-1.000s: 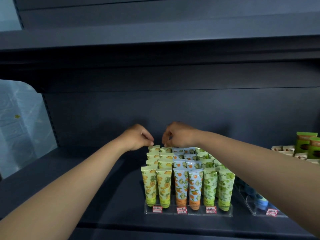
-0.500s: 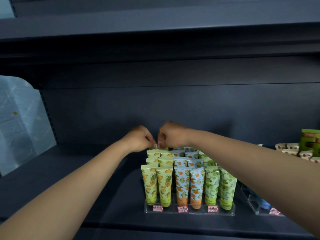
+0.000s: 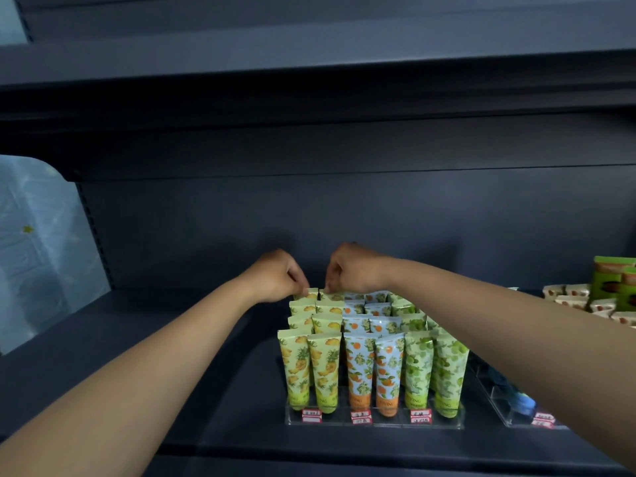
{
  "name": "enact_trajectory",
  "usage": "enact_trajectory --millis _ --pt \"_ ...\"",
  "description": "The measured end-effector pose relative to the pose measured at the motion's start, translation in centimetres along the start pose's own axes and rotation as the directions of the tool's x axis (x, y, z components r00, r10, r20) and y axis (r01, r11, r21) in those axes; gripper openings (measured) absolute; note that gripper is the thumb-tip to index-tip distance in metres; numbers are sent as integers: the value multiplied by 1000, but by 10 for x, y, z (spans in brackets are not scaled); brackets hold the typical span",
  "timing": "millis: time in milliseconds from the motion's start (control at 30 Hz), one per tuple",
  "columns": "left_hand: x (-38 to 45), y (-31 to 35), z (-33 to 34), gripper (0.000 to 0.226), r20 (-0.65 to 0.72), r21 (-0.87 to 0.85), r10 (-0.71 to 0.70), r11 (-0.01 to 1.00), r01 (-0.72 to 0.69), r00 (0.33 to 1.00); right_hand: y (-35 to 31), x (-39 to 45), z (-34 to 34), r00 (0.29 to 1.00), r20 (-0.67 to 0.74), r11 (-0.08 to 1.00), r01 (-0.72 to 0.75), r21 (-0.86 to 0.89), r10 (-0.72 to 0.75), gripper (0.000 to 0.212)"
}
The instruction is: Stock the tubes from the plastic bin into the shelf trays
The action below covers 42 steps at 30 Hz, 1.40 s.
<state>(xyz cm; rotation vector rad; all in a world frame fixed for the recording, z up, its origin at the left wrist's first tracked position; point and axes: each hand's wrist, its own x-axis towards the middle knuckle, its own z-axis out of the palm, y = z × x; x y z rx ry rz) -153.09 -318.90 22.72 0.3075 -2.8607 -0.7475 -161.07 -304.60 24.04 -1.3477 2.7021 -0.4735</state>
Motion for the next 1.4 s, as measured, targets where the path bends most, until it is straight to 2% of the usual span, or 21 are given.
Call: enact_trajectory --millis 867,1133,1400 --pt "-3 10 -2 8 49 1 -34 999 34 998 10 -18 -12 999 6 998 -32 52 31 17" --pt "-12 29 -12 26 39 96 -43 995 39 998 25 -44 -30 998 -35 999 -43 33 45 22" --pt "-46 83 -22 70 93 258 -41 966 16 995 39 -108 -62 992 -87 976 -108 -189 93 55"
